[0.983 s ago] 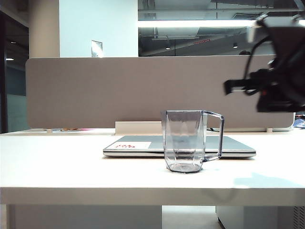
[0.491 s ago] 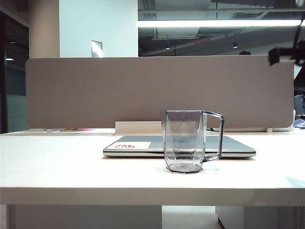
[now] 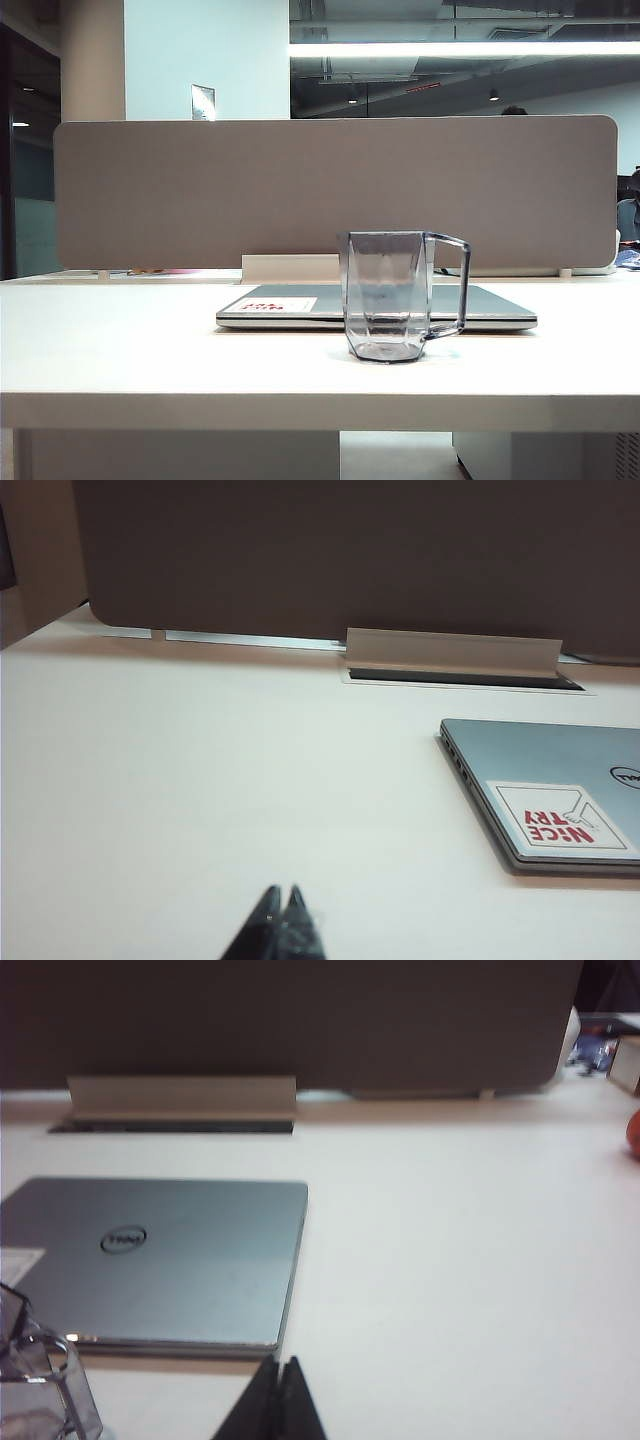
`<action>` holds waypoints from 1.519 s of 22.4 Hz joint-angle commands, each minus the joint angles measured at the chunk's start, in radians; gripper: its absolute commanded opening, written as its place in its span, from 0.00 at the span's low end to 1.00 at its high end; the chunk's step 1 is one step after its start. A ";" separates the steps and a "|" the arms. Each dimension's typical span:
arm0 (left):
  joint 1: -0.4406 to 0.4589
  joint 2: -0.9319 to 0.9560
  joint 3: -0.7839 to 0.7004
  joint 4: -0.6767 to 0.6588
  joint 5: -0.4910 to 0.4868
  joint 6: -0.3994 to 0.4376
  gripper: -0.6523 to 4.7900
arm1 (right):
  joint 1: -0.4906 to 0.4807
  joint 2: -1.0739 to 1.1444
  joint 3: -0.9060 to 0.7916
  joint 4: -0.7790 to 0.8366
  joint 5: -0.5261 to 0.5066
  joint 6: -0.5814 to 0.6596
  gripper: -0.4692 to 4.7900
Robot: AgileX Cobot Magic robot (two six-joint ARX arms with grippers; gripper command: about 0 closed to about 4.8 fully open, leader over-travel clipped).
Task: Pick up the water cup and place it on the side of the laptop close to you.
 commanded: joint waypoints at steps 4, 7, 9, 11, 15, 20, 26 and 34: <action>0.000 0.001 0.003 -0.003 0.004 0.001 0.12 | 0.001 -0.186 -0.026 -0.121 0.060 -0.020 0.09; 0.000 0.001 0.003 -0.003 0.005 0.001 0.12 | 0.001 -0.249 -0.069 -0.123 0.059 -0.018 0.09; 0.000 0.001 0.003 -0.002 0.005 0.001 0.12 | 0.002 -0.260 -0.082 -0.158 0.054 0.004 0.09; 0.000 0.001 0.003 -0.003 0.004 0.001 0.12 | 0.002 -0.260 -0.083 -0.183 0.016 0.007 0.09; 0.000 0.001 0.003 -0.003 0.004 0.001 0.12 | -0.019 -0.260 -0.083 -0.157 -0.019 0.031 0.09; 0.000 0.001 0.003 -0.003 0.004 0.000 0.12 | -0.243 -0.206 -0.083 -0.157 -0.271 0.112 0.09; 0.000 0.001 0.003 -0.003 0.004 0.001 0.12 | -0.462 -0.209 -0.112 -0.148 -0.470 0.116 0.09; 0.000 0.001 0.003 -0.003 0.004 0.001 0.12 | -0.589 -0.297 -0.183 -0.086 -0.599 0.122 0.09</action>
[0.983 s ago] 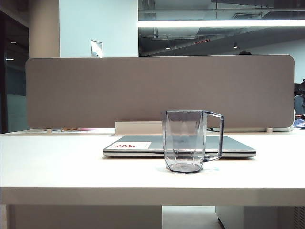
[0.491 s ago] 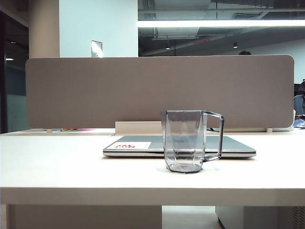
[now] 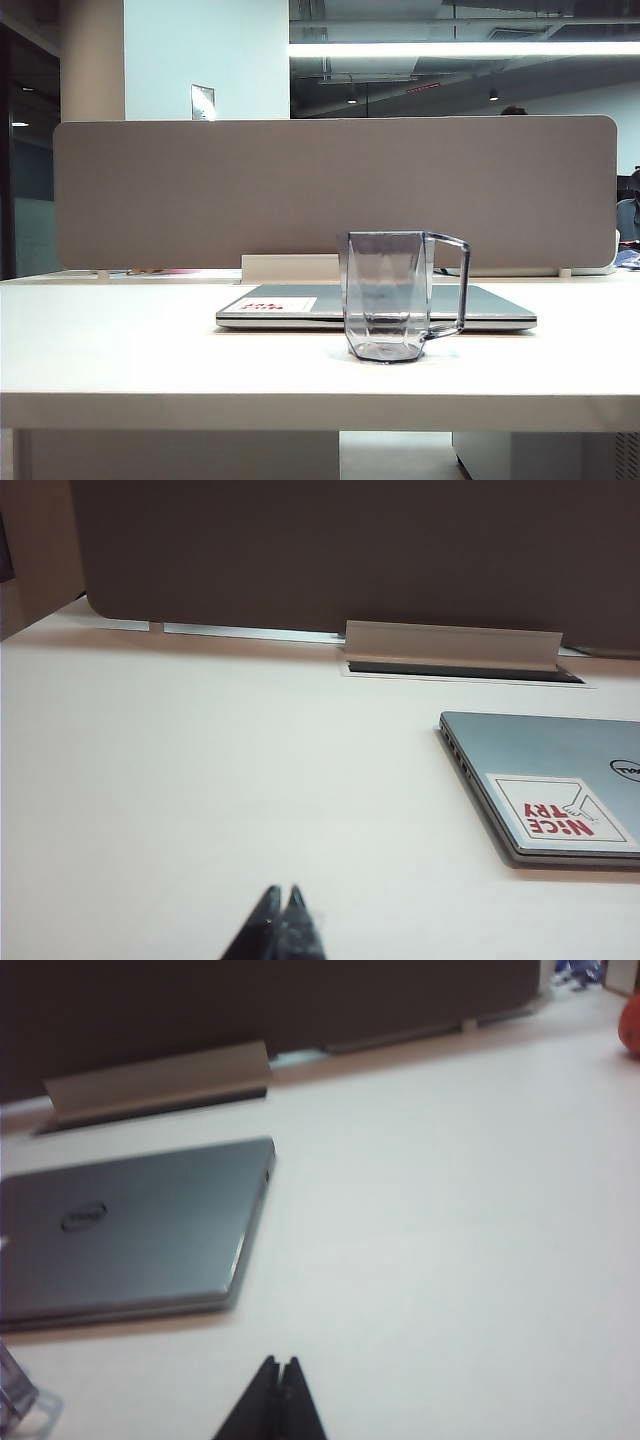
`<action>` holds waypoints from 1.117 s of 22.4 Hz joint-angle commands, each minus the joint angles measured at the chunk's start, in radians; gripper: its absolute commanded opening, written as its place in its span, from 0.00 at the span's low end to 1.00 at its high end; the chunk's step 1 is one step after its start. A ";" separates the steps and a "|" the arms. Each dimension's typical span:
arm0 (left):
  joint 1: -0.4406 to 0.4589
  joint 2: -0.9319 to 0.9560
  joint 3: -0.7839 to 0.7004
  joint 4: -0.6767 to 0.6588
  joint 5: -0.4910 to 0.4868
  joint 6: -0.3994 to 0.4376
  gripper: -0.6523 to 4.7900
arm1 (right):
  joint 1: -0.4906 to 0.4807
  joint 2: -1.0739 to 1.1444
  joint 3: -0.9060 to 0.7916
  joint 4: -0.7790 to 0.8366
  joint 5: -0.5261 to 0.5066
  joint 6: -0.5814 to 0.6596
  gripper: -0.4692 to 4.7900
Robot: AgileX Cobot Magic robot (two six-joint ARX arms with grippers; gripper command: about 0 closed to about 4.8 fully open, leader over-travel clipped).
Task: Pick up the water cup and place it on the side of the laptop close to you.
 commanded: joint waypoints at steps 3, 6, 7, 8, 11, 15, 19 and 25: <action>0.000 0.001 0.003 0.009 0.004 0.001 0.12 | -0.029 -0.055 0.001 0.026 -0.009 -0.002 0.09; 0.000 0.001 0.003 0.009 0.004 0.001 0.12 | -0.032 -0.059 -0.005 0.047 -0.021 -0.027 0.09; 0.000 0.001 0.003 0.009 0.004 0.001 0.12 | -0.031 -0.059 -0.008 0.048 -0.032 -0.032 0.09; 0.000 0.001 0.003 0.008 0.004 0.001 0.12 | -0.029 -0.059 -0.008 0.045 -0.032 -0.035 0.09; 0.000 0.001 0.003 0.006 0.004 0.001 0.12 | -0.028 -0.060 -0.008 0.043 -0.031 -0.059 0.09; 0.000 0.001 0.003 0.006 0.004 0.001 0.12 | -0.028 -0.060 -0.008 0.039 -0.008 -0.080 0.09; 0.000 0.001 0.003 0.006 0.004 0.001 0.12 | -0.027 -0.060 -0.008 0.032 -0.001 -0.105 0.09; 0.000 0.001 0.003 0.006 0.004 0.001 0.12 | -0.023 -0.059 -0.008 -0.059 -0.004 -0.166 0.09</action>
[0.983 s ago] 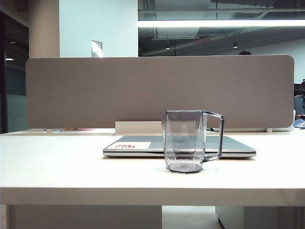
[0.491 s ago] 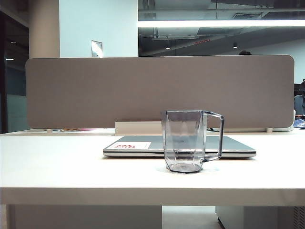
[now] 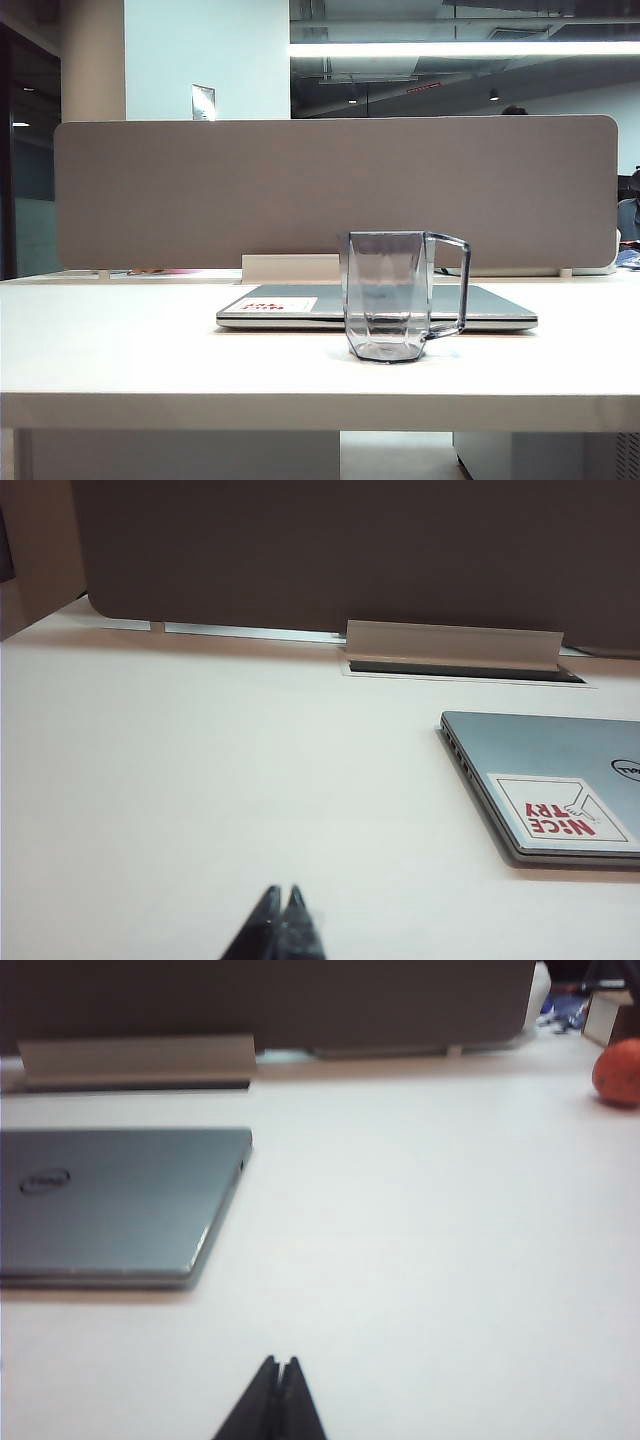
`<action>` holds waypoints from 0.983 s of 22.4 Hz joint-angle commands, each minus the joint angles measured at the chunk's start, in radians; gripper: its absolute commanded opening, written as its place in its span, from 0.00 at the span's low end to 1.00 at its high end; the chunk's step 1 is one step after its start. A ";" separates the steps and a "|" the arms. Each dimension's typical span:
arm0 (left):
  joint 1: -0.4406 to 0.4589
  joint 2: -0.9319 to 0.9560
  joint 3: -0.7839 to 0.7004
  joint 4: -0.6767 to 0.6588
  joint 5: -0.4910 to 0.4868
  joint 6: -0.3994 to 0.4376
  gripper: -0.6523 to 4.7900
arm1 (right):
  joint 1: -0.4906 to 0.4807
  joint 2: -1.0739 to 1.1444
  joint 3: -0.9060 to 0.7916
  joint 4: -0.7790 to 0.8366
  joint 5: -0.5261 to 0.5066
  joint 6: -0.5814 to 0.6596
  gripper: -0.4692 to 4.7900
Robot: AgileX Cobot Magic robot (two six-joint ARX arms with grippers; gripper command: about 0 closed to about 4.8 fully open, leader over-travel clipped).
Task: Pick up the water cup and place it on the side of the laptop close to you.
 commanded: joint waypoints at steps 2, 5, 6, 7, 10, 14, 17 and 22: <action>0.000 0.001 0.003 0.008 0.004 0.001 0.12 | 0.001 -0.002 -0.006 0.003 0.002 -0.026 0.09; 0.000 0.001 0.003 0.008 0.004 0.001 0.12 | 0.001 -0.002 -0.006 0.005 0.002 -0.026 0.09; 0.000 0.001 0.003 0.007 0.004 0.001 0.12 | 0.001 -0.002 -0.006 0.005 0.002 -0.026 0.09; 0.000 0.001 0.003 0.008 0.004 0.001 0.12 | 0.001 -0.002 -0.006 0.004 0.002 -0.025 0.09; 0.000 0.001 0.003 0.008 0.004 0.001 0.12 | 0.000 -0.002 -0.006 0.002 0.002 -0.025 0.09; 0.000 0.001 0.003 0.007 0.004 0.001 0.12 | 0.000 -0.002 -0.006 -0.007 0.002 -0.026 0.09; 0.000 0.001 0.003 0.007 0.004 0.001 0.12 | 0.000 -0.002 -0.006 -0.007 0.002 -0.026 0.09; 0.000 0.001 0.003 0.008 0.004 0.001 0.12 | 0.000 -0.002 -0.006 -0.007 0.002 -0.026 0.09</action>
